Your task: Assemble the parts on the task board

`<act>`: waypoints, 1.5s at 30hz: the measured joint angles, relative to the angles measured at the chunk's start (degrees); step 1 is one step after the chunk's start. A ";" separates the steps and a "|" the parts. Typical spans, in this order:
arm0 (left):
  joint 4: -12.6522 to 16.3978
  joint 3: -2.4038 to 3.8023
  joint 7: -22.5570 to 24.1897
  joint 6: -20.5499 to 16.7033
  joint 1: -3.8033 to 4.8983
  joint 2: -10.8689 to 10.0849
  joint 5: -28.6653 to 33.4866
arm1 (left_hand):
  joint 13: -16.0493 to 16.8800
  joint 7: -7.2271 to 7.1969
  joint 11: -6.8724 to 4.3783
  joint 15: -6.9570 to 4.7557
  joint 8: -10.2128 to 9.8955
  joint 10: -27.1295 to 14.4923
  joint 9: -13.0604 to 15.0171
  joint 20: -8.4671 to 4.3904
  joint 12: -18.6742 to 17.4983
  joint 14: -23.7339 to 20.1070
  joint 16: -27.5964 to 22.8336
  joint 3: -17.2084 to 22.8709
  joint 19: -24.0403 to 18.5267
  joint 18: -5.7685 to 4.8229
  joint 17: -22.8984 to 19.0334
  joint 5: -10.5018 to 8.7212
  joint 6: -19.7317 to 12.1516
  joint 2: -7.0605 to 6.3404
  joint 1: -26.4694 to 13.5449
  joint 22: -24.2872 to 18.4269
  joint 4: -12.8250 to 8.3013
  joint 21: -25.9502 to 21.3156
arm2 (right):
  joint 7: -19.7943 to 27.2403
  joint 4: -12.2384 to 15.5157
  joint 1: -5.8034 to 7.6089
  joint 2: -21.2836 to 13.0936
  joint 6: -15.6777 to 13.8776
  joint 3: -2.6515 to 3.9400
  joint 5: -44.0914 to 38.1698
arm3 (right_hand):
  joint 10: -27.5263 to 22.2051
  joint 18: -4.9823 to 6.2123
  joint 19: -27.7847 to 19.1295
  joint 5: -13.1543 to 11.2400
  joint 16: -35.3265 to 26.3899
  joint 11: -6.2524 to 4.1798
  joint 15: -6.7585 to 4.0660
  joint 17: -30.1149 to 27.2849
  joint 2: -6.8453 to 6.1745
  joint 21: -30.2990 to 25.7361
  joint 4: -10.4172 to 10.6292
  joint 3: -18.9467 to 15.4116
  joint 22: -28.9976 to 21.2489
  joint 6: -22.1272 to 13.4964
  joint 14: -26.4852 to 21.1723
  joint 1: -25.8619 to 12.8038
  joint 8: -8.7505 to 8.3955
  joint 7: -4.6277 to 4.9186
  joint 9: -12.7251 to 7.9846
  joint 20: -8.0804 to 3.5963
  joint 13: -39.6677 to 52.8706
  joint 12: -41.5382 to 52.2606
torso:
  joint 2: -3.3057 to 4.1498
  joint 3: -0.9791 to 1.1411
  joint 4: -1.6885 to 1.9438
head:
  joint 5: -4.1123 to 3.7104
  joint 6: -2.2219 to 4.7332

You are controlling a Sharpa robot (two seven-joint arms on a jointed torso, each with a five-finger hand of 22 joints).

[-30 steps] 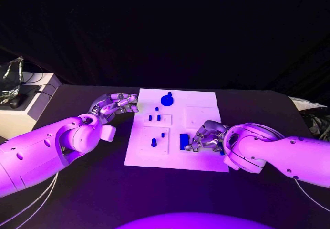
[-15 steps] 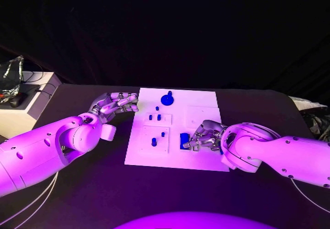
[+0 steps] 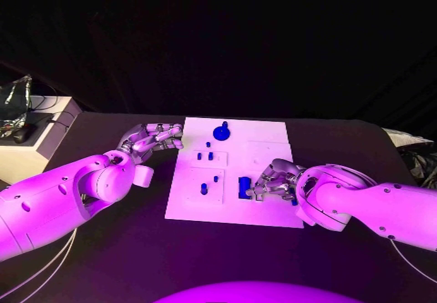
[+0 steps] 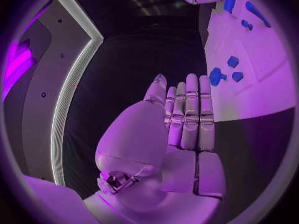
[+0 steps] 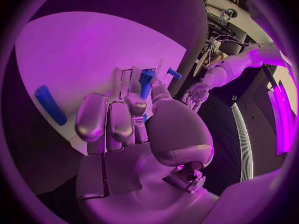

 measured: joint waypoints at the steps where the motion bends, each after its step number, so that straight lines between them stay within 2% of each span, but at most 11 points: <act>1: 0.00 0.00 0.00 0.00 0.00 0.00 0.00 | 0.00 0.00 0.00 0.00 0.00 0.00 0.00 0.00 0.00 0.00 0.00 0.00 0.00 0.00 0.00 0.00 0.00 0.00 0.00 0.00 0.00 0.00 | 0.27 0.28 0.00 -0.40 -0.16 0.09 0.22 | 0.00 0.00 0.00 0.00 0.00 0.00 0.00 0.01 -0.14 0.00 0.50 0.09 0.00 0.00 0.00 -0.14 0.00 0.00 0.00 0.00 0.06 0.00 | 0.00 0.00 0.00 | -0.04 0.01; 9: -0.04 0.00 -0.01 0.00 -0.01 0.02 0.00 | 0.00 0.00 0.00 0.00 0.00 0.00 0.00 0.00 0.00 0.00 0.00 0.00 0.00 0.01 0.00 0.00 0.00 0.00 0.00 -0.13 0.00 0.00 | 3.64 2.72 0.83 -5.30 -1.50 0.59 3.83 | 0.00 0.00 0.00 0.00 0.00 0.00 0.00 0.02 0.03 0.00 1.80 0.16 0.00 -0.23 0.00 -0.59 -0.52 0.23 -0.38 0.00 0.08 0.00 | 0.00 0.00 -0.07 | -0.55 0.27; 13: -0.04 0.00 -0.01 0.00 -0.01 0.06 0.00 | 0.00 0.00 0.00 0.00 0.00 0.00 0.00 0.00 0.00 0.00 0.00 0.00 0.00 0.00 -0.01 0.00 0.00 0.00 0.00 -0.13 0.00 0.00 | 4.57 2.63 1.58 -8.09 -1.10 0.66 4.92 | -0.13 0.00 0.00 0.60 0.21 0.13 0.21 0.14 0.82 0.29 1.27 -0.01 0.01 -0.33 0.21 0.21 -3.43 0.57 -3.09 0.00 0.09 0.00 | -0.02 -0.07 -0.13 | -0.87 0.41; 14: -0.04 0.00 -0.01 0.00 -0.01 0.07 0.00 | 0.00 0.00 0.00 0.00 0.00 0.00 0.00 0.00 0.00 0.00 0.00 0.00 0.00 0.00 -0.05 0.00 0.00 0.00 0.00 -0.13 0.00 0.00 | 4.68 2.44 1.71 -8.70 -0.80 0.67 5.04 | -0.21 0.00 0.00 0.66 0.21 0.44 0.21 0.14 0.88 0.49 0.92 -0.02 0.03 -0.36 0.21 0.26 -4.26 0.94 -4.21 0.00 0.11 0.00 | -0.04 -0.07 -0.14 | -0.96 0.43; 16: -0.04 0.00 -0.01 -0.01 -0.01 0.08 0.00 | 0.00 0.00 0.00 0.00 0.00 0.00 0.00 0.00 0.00 0.00 0.00 0.00 0.00 0.00 -0.05 0.00 0.00 0.00 0.00 -0.13 0.00 0.00 | 4.81 1.87 1.90 -10.02 0.21 0.68 5.09 | -0.12 0.00 0.23 0.66 0.21 0.92 0.92 0.21 1.41 0.49 0.17 -0.13 0.04 -0.47 0.29 0.79 -4.67 1.78 -11.58 0.23 0.22 0.00 | -0.06 -0.09 -0.14 | -1.24 0.53; 20: -0.01 0.00 -0.01 -0.01 -0.02 0.09 0.00 | 0.00 0.00 0.00 0.00 0.00 0.00 0.00 0.00 0.00 0.00 0.00 0.00 0.00 0.00 -0.05 0.00 0.00 0.00 0.00 -0.13 0.00 0.00 | 4.74 0.99 2.07 -12.07 3.19 0.55 4.53 | -0.13 0.01 0.32 2.31 0.21 1.33 0.92 0.19 2.26 0.84 -1.15 0.08 0.04 -0.72 0.29 1.65 -5.23 2.59 -20.41 0.32 0.22 0.00 | -0.06 -0.09 -0.17 | -1.85 0.61; 23: 0.01 -0.01 -0.01 -0.01 -0.02 0.09 0.00 | 0.00 0.00 0.00 0.00 0.00 0.00 0.00 0.00 0.00 0.00 0.00 0.00 0.00 0.00 -0.05 0.00 0.00 0.00 0.00 -0.13 0.00 0.00 | 4.27 0.78 2.08 -13.09 5.72 0.41 3.27 | -0.12 -0.01 0.32 2.34 0.21 1.33 0.92 0.17 2.30 1.14 -1.38 -0.15 0.04 0.23 0.29 1.69 -5.23 2.47 -22.75 0.32 0.22 0.00 | -0.06 -0.05 -0.21 | -2.31 0.64; 28: 0.07 -0.01 -0.01 -0.01 -0.02 0.13 0.00 | 0.00 0.00 0.00 0.00 0.00 0.00 0.00 0.00 0.00 0.00 0.00 0.00 0.00 0.00 -0.04 0.00 0.00 0.00 0.00 -0.13 0.00 0.00 | 2.45 0.91 2.10 -13.79 9.47 0.29 0.58 | 0.42 0.00 0.32 6.32 0.43 1.01 0.92 0.43 2.30 1.61 -1.33 -0.20 0.04 2.14 0.29 1.69 -4.17 1.37 -20.92 0.32 0.22 0.00 | -0.05 -0.01 -0.27 | -3.11 0.60; 33: 0.21 -0.01 0.02 0.00 -0.02 0.14 0.00 | 0.00 0.00 0.00 0.00 0.00 0.00 0.00 0.00 0.00 0.00 0.00 0.00 0.00 0.00 -0.04 0.00 0.00 0.00 0.00 -0.13 0.00 0.00 | -0.26 1.08 2.07 -13.88 12.13 0.18 -1.80 | 0.72 0.01 0.31 5.96 0.43 0.71 0.65 0.71 1.57 1.61 0.66 -0.89 0.03 1.61 0.13 0.96 -2.67 0.83 -14.24 0.33 0.39 0.00 | -0.05 -0.03 -0.27 | -3.78 0.51; 39: 0.23 -0.01 0.02 0.02 -0.03 0.10 0.00 | 0.00 0.00 0.00 0.00 0.00 0.00 0.00 0.00 0.00 0.00 0.00 0.00 0.00 0.00 -0.04 0.00 0.00 0.00 0.00 -0.12 0.00 0.00 | -2.87 1.17 2.00 -13.35 13.27 0.10 -3.53 | 0.72 0.00 0.31 5.83 0.43 0.71 0.48 0.84 -0.19 1.61 2.84 -0.23 0.03 1.61 0.30 0.35 -2.67 0.83 -10.61 0.33 0.55 0.00 | -0.05 -0.05 -0.14 | -4.11 0.46; 45: 0.23 -0.01 0.00 0.05 -0.04 0.10 0.00 | 0.00 0.00 0.00 0.00 0.00 0.00 0.00 0.00 0.00 0.00 0.00 -0.16 0.00 0.00 -0.04 0.00 0.00 0.00 0.00 -0.28 0.16 0.00 | -4.45 0.67 1.90 -12.58 13.54 0.04 -4.63 | 0.71 0.00 0.30 5.83 0.43 0.71 0.49 0.98 -0.22 1.82 3.95 0.41 0.03 1.41 0.30 0.41 -2.67 0.63 -8.59 0.34 0.63 -0.12 | -0.03 -0.09 -0.08 | -4.17 0.30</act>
